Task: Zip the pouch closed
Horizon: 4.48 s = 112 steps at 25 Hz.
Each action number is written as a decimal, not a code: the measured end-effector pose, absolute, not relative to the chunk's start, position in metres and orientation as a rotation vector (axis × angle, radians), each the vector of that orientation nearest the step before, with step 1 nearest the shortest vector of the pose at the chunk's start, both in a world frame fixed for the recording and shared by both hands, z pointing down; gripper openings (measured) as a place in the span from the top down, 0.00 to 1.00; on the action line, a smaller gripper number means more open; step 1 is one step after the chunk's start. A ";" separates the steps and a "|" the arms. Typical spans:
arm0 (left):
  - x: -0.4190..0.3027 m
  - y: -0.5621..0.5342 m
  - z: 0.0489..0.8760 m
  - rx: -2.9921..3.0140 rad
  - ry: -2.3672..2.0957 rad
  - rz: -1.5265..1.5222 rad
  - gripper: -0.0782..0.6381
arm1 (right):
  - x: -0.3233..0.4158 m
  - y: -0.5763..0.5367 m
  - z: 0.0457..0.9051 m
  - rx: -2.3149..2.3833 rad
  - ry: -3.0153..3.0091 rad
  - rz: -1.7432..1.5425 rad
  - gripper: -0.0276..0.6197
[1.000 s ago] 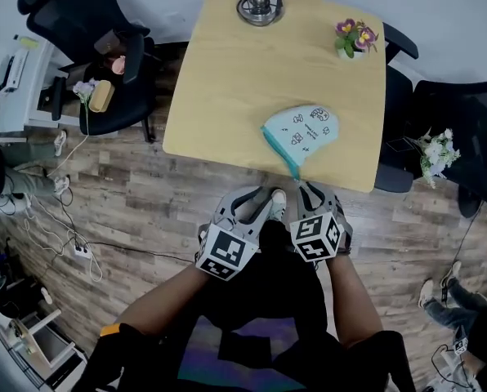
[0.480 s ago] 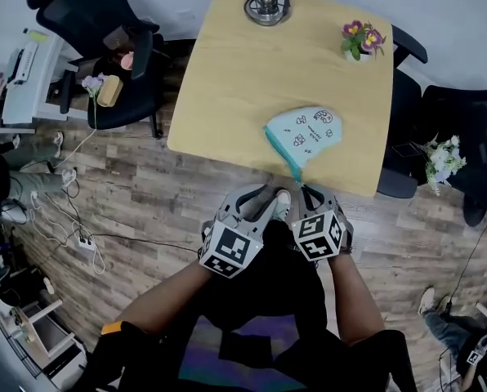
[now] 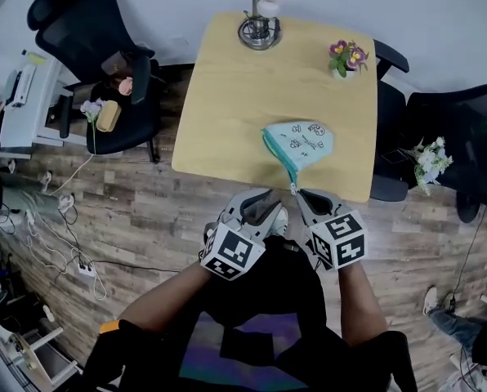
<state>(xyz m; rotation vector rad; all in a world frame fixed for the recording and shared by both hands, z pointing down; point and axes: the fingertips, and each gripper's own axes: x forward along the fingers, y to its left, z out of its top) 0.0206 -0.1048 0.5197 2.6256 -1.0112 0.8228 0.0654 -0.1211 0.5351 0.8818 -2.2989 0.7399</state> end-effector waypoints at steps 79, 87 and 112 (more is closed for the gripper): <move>-0.010 -0.244 0.525 2.658 -1.020 1.037 0.87 | 0.075 -0.141 0.497 1.037 -2.297 0.774 0.93; -0.033 -0.266 0.542 2.576 -1.066 1.052 0.87 | 0.073 -0.139 0.505 1.042 -2.260 0.780 0.93; -0.044 -0.214 0.453 2.538 -1.166 0.584 0.87 | 0.057 -0.177 0.446 1.300 -2.286 0.499 0.88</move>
